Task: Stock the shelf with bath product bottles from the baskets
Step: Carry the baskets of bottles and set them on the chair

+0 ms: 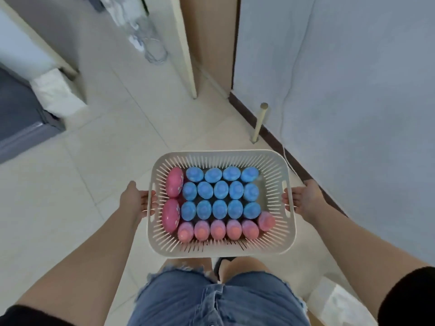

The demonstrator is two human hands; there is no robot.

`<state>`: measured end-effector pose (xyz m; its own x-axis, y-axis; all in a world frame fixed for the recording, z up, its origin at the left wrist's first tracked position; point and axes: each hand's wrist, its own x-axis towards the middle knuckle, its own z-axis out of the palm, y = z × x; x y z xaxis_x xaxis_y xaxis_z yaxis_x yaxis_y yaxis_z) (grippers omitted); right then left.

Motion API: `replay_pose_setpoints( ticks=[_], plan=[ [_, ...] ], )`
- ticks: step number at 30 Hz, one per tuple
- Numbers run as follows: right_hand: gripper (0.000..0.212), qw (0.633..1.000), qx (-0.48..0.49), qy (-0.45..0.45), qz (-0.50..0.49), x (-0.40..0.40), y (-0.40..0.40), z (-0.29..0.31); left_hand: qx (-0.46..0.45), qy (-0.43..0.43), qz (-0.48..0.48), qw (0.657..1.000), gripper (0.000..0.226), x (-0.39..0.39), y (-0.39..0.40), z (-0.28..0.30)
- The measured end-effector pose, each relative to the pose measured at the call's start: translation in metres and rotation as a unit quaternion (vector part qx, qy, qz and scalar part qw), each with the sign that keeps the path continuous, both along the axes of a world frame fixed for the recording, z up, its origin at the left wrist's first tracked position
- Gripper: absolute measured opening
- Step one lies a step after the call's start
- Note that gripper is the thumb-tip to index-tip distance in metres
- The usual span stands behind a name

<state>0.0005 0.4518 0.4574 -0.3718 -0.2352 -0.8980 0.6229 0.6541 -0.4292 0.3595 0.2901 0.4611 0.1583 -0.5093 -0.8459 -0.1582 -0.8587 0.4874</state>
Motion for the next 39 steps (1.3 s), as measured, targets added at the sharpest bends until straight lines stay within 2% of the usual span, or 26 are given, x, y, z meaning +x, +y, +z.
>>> replay_pose_setpoints(
  ticks=[4,8,13,16,21,27,31,36,39],
  plan=[
    [0.058,0.991,-0.021,-0.016,0.132,0.065,-0.056,0.016,0.008,-0.02,0.121,0.992,0.071,0.094,0.028,0.007],
    [0.058,0.968,-0.028,-0.024,0.248,0.149,-0.114,0.021,0.022,-0.016,0.237,0.971,0.079,0.187,0.061,0.013],
    [0.055,0.927,-0.043,-0.023,0.372,0.267,-0.178,0.023,0.01,-0.011,0.341,0.94,0.069,0.29,0.091,0.031],
    [0.054,0.894,-0.062,-0.028,0.442,0.341,-0.212,0.023,-0.003,-0.014,0.414,0.91,0.065,0.34,0.114,0.039],
    [0.055,0.822,-0.087,-0.024,0.562,0.468,-0.254,0.032,-0.023,-0.018,0.544,0.839,0.064,0.404,0.161,0.05],
    [0.057,0.718,-0.084,-0.025,0.691,0.624,-0.285,0.042,-0.024,-0.03,0.674,0.737,0.06,0.459,0.212,0.064],
    [0.06,0.632,-0.077,-0.036,0.77,0.726,-0.29,0.039,-0.026,-0.044,0.76,0.648,0.054,0.474,0.24,0.066],
    [0.056,0.494,-0.062,-0.042,0.866,0.851,-0.278,0.04,-0.009,-0.059,0.857,0.513,0.051,0.477,0.266,0.068],
    [0.055,0.439,-0.061,-0.049,0.895,0.904,-0.263,0.045,-0.001,-0.068,0.887,0.457,0.052,0.479,0.276,0.073]
  ],
)
